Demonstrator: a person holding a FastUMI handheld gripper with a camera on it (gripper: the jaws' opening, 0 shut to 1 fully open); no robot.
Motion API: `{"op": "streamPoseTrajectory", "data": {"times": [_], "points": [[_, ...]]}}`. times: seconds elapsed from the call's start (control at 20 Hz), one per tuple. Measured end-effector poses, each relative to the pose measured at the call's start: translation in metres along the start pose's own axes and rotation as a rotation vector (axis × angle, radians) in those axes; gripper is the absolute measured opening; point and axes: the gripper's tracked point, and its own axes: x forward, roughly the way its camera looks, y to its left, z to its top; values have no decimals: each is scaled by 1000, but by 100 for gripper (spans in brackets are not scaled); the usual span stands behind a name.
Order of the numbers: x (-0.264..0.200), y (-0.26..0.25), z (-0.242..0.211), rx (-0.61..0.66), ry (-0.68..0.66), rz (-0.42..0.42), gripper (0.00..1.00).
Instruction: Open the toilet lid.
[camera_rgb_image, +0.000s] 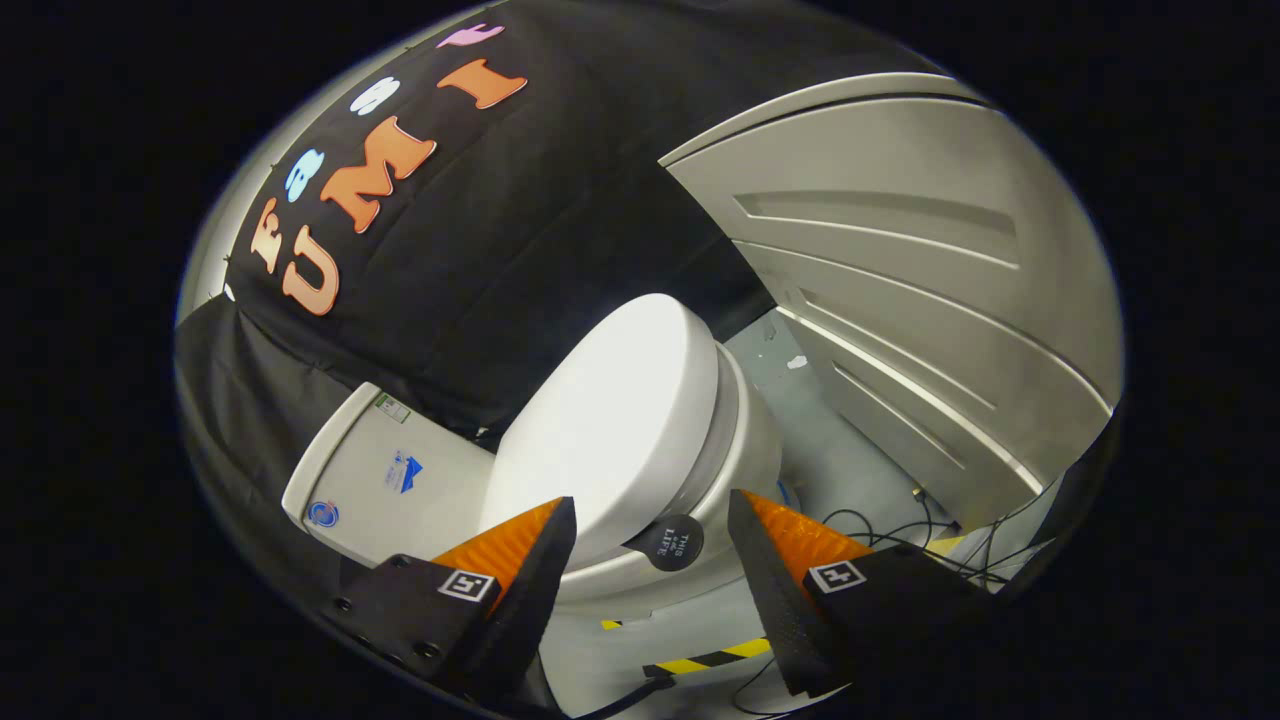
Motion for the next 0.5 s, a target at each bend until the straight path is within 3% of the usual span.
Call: {"op": "streamPoseTrajectory", "data": {"times": [0.35,0.4,0.5], "points": [[12,-2,-12,54,68,0,98],[26,-4,-4,69,14,-8,97],[31,-18,-13,55,48,-45,95]]}}
